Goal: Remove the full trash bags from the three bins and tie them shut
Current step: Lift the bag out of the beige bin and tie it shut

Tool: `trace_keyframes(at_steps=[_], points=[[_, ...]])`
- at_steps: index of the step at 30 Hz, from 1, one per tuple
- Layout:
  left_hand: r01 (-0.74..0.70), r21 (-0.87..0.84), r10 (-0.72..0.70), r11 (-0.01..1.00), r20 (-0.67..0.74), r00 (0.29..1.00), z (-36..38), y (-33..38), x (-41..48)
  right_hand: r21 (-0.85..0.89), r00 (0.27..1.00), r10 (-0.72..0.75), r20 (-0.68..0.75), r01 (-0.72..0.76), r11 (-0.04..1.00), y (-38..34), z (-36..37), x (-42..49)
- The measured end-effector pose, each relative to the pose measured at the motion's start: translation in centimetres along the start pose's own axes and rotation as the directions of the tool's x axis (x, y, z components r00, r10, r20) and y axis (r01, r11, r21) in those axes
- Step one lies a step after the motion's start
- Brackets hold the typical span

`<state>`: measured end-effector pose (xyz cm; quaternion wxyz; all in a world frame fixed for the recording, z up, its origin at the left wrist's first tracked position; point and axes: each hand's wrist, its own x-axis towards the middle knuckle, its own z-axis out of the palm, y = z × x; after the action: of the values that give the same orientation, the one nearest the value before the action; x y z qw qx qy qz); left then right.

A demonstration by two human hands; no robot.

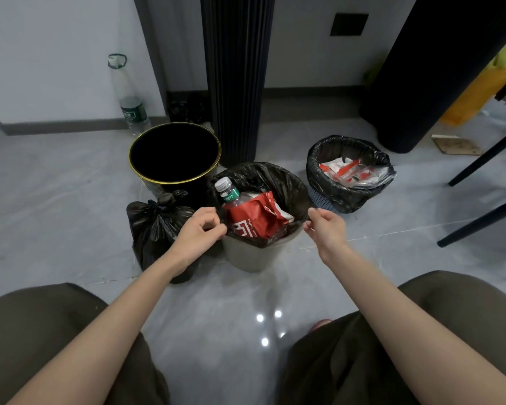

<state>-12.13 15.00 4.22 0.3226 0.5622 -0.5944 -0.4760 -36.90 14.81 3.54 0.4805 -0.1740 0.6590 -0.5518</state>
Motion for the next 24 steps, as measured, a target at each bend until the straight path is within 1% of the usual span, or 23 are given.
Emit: trace_keyframes(at_steps=[2,4,6,7,8,9,10,12,13,15,16,17,18,19,20,22,23,24], points=[[0.003,0.021,-0.004,1.0,0.045,0.999,-0.3,0.2,-0.2,-0.122,0.998,-0.033,0.045,0.039,0.992,0.1,0.2,-0.8],[0.004,0.013,-0.005,1.0,0.079,0.997,-0.6,0.4,-0.4,-0.262,0.988,-0.049,0.146,0.087,0.961,-0.1,0.3,-1.7],[0.034,-0.002,-0.034,0.999,0.08,0.996,-1.0,0.3,-0.4,-0.464,0.955,-0.025,0.294,0.165,0.87,-0.5,0.4,-2.5],[0.055,-0.008,-0.054,0.998,0.073,0.996,-1.3,0.2,-0.3,-0.539,0.939,0.007,0.344,0.191,0.821,-0.7,0.4,-2.8],[0.075,-0.015,-0.074,0.997,0.064,0.995,-1.5,0.2,-0.1,-0.584,0.932,0.027,0.362,0.204,0.785,-0.9,0.5,-3.0],[0.098,-0.021,-0.097,0.995,0.043,0.994,-1.5,0.1,0.1,-0.609,0.936,0.019,0.351,0.213,0.764,-0.8,0.6,-2.8],[0.115,-0.026,-0.115,0.993,0.001,0.993,-1.5,-0.1,0.3,-0.612,0.95,-0.019,0.311,0.216,0.761,-0.9,0.7,-2.6],[0.126,-0.026,-0.128,0.992,-0.151,0.98,-1.3,-0.4,0.9,-0.595,0.974,-0.145,0.176,0.223,0.772,-0.6,0.8,-1.4],[0.131,-0.022,-0.133,0.991,-0.227,0.965,-1.2,-0.6,1.3,-0.585,0.973,-0.207,0.104,0.228,0.779,-0.5,0.7,-0.7],[0.154,-0.025,-0.154,0.988,-0.313,0.937,-0.8,-0.9,2.1,-0.586,0.947,-0.32,-0.026,0.245,0.773,-0.4,0.5,0.9],[0.165,-0.028,-0.165,0.986,-0.331,0.929,-0.6,-0.8,2.4,-0.611,0.93,-0.359,-0.073,0.243,0.753,-0.3,0.2,1.6],[0.177,-0.023,-0.174,0.984,-0.341,0.924,-0.4,-0.8,2.7,-0.642,0.924,-0.366,-0.112,0.214,0.736,-0.1,-0.1,2.5],[0.191,-0.017,-0.185,0.981,-0.344,0.921,-0.2,-0.7,3.0,-0.675,0.932,-0.333,-0.141,0.155,0.721,0.2,-0.3,3.3],[0.212,0.002,-0.199,0.977,-0.337,0.92,0.0,-0.7,3.2,-0.698,0.95,-0.269,-0.156,0.087,0.711,0.6,-0.5,4.2],[0.231,0.024,-0.211,0.973,-0.324,0.922,0.2,-0.7,3.4,-0.7,0.972,-0.172,-0.162,0.01,0.714,1.0,-0.7,4.9],[0.272,0.067,-0.241,0.96,-0.294,0.925,0.5,-0.8,3.7,-0.632,0.986,0.067,-0.151,-0.148,0.76,1.7,-0.8,5.5],[0.288,0.08,-0.256,0.954,-0.281,0.925,0.6,-0.9,3.9,-0.575,0.978,0.161,-0.131,-0.207,0.792,1.8,-0.8,5.4],[0.298,0.092,-0.264,0.95,-0.269,0.926,0.6,-1.2,4.0,-0.504,0.97,0.214,-0.114,-0.242,0.829,1.9,-0.9,5.4]])
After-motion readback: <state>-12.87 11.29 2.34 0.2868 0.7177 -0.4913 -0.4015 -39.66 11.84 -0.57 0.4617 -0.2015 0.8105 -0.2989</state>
